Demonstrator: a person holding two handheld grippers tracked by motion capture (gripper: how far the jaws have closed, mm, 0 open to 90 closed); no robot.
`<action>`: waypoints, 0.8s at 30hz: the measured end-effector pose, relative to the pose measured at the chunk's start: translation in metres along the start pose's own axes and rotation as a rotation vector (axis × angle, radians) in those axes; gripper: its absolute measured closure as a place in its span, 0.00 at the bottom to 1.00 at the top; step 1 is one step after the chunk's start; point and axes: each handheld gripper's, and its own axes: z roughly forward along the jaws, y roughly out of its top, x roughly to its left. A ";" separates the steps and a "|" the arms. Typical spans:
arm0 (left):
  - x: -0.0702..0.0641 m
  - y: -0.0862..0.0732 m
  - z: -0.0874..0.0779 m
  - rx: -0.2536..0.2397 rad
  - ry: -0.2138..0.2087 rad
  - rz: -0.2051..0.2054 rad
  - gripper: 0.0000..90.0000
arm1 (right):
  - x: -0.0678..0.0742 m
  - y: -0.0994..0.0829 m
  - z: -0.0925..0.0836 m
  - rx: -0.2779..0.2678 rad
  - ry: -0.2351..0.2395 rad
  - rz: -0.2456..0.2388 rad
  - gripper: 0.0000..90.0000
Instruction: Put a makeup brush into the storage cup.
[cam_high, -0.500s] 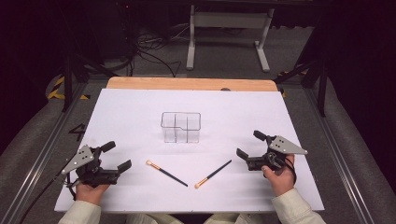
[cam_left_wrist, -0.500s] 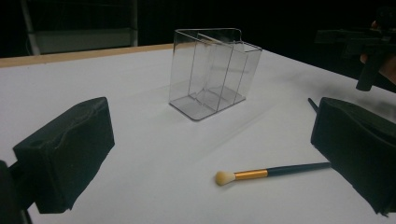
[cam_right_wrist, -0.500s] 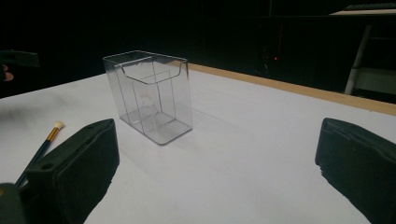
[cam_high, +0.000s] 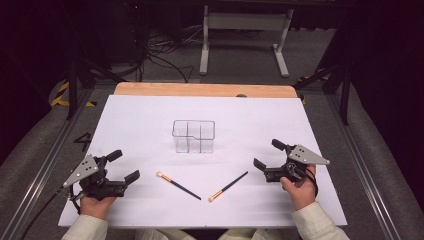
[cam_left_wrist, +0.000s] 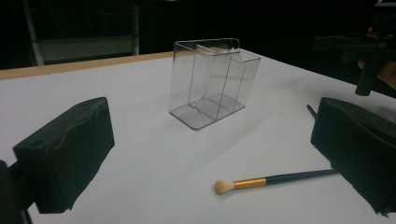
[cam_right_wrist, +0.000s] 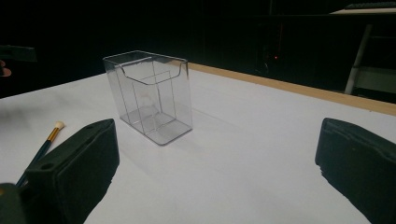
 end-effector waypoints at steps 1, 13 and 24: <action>0.000 0.001 -0.001 -0.003 0.008 0.006 0.00 | 0.000 0.001 0.000 -0.007 0.001 -0.003 0.00; -0.002 0.018 -0.012 -0.040 0.036 0.043 0.00 | 0.005 0.021 -0.006 -0.050 0.006 -0.017 0.00; -0.005 0.026 -0.014 -0.045 0.043 0.053 0.00 | 0.007 0.033 -0.008 -0.042 -0.004 -0.002 0.00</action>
